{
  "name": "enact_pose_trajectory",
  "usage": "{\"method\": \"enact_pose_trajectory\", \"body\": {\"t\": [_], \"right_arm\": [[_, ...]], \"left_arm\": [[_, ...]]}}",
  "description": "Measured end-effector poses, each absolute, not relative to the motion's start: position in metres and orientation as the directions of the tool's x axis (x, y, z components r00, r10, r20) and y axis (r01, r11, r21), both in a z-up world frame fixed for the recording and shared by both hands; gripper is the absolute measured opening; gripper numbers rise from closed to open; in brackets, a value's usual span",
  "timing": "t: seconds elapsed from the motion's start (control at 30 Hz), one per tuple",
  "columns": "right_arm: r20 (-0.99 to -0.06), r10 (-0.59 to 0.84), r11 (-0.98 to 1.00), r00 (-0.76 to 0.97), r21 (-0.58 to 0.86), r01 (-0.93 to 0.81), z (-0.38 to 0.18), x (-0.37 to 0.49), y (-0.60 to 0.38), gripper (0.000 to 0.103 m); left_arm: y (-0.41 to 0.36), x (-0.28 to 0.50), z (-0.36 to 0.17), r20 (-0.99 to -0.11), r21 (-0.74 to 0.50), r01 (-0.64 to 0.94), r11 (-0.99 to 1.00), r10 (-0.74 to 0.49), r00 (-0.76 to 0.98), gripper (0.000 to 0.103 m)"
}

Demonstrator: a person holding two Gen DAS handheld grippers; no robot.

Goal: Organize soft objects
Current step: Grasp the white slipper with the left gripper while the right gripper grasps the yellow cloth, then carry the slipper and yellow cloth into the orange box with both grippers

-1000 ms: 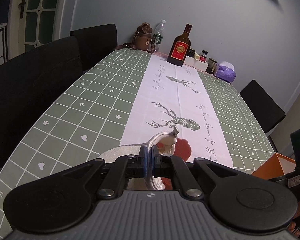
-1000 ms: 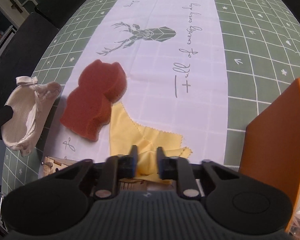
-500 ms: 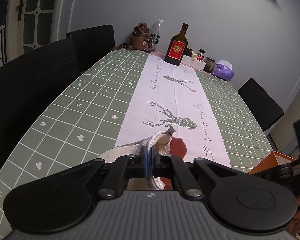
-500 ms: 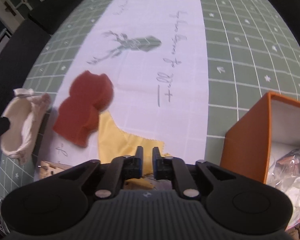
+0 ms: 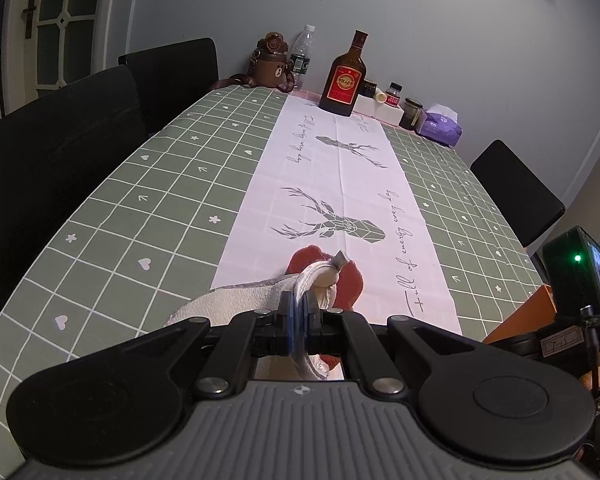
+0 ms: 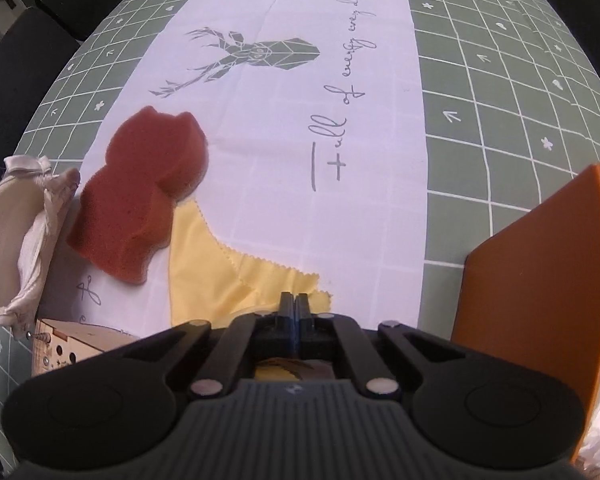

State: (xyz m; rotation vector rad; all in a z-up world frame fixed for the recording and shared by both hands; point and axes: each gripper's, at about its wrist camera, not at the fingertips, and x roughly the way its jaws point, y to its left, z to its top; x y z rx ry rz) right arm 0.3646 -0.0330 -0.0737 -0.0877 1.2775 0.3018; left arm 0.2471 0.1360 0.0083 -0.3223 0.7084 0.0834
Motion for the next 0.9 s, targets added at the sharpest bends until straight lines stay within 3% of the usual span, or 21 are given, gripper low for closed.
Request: {"method": "enact_pose_trajectory", "body": {"t": [0.5,0.9], "right_arm": [[-0.797,0.308,0.933,0.520,0.145,-0.331,0.046,0.333,-0.039,0.000],[-0.676,0.360,0.916,0.643,0.124,-0.382,0.132,0.264,-0.068,0.000]], "left_arm": [[0.141,0.223,0.062,-0.543,-0.226,-0.177,0.958,0.027,0.839,0.004],[0.120,0.177,0.126,-0.403,-0.259,-0.031,0.966,-0.079,0.912,0.004]]}}
